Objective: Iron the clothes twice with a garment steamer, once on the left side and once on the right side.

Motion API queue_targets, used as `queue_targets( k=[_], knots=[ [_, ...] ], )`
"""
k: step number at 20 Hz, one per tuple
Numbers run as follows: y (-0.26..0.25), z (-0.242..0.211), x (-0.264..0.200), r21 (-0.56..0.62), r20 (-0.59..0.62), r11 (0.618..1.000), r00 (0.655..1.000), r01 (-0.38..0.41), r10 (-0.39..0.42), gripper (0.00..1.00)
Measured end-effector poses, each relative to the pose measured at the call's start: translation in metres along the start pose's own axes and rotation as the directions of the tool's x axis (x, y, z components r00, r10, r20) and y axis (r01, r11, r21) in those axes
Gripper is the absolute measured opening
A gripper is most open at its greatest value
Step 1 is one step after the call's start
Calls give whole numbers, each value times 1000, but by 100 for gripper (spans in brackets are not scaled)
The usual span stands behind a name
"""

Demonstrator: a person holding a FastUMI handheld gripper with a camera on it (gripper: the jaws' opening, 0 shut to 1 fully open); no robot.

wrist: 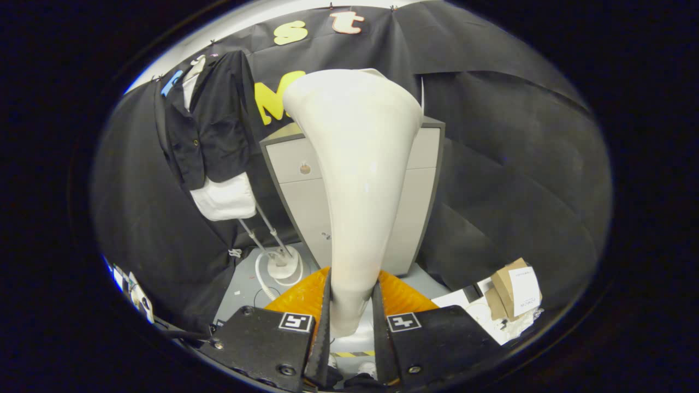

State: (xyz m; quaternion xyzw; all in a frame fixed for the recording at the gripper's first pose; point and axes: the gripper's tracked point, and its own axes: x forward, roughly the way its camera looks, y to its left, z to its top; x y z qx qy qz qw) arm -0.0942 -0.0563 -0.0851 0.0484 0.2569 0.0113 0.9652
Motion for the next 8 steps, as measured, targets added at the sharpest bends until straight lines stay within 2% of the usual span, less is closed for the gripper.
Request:
queue_targets(
  k=[8],
  knots=[
    [-11, -14, -7, 9, -1, 1000, 1000, 7, -7, 36]
  ],
)
